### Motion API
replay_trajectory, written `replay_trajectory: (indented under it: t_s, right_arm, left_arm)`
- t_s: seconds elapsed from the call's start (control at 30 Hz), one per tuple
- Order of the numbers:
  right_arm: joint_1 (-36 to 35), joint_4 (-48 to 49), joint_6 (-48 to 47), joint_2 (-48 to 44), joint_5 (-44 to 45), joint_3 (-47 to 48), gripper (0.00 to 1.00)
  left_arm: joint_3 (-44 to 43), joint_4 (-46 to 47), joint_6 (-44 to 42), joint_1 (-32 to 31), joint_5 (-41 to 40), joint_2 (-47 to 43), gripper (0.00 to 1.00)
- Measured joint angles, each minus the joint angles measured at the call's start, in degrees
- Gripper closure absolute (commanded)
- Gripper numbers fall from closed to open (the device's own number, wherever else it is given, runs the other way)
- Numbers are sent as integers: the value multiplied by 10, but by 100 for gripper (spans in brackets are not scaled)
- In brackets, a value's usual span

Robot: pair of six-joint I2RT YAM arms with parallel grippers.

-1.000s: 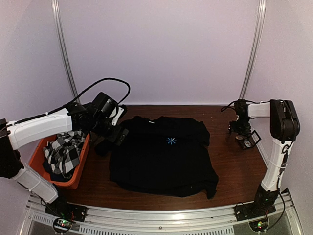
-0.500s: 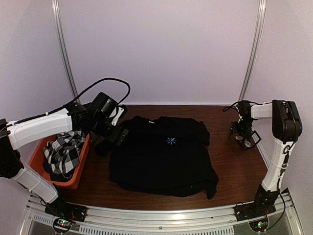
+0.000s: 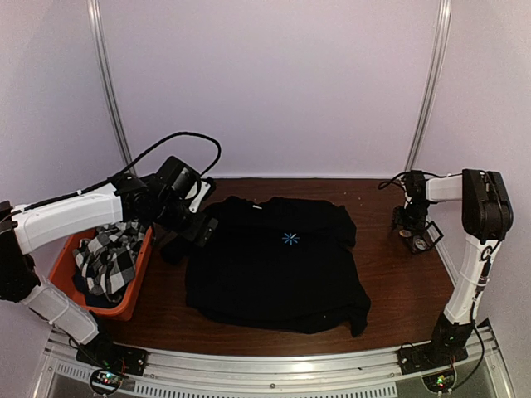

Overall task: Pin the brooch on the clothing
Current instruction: Move the brooch from the brooch box.

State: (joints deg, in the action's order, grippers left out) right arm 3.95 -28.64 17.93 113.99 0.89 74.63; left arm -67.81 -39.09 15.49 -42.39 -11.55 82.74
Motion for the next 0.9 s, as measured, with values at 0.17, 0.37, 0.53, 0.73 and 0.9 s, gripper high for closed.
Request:
replay_trajectory:
  t_s: [0.17,0.37,0.53,0.73,0.9]
  right_arm:
    - [0,0,0,0,0,0,36]
    - [0,0,0,0,0,0,42]
    - [0,1,1,-2,0,-3,50]
    - [0,3,1,-4,2,-7,53]
    - [0,4,2,-4,4,-8,58]
  left_arm:
    - [0,0,0,0,0,0,2]
    - [0,0,-1,0,0,0,2]
    - [0,0,-1,0,0,0,2]
    - [0,0,-1,0,0,0,2]
    - [0,0,-2,0,0,0,2]
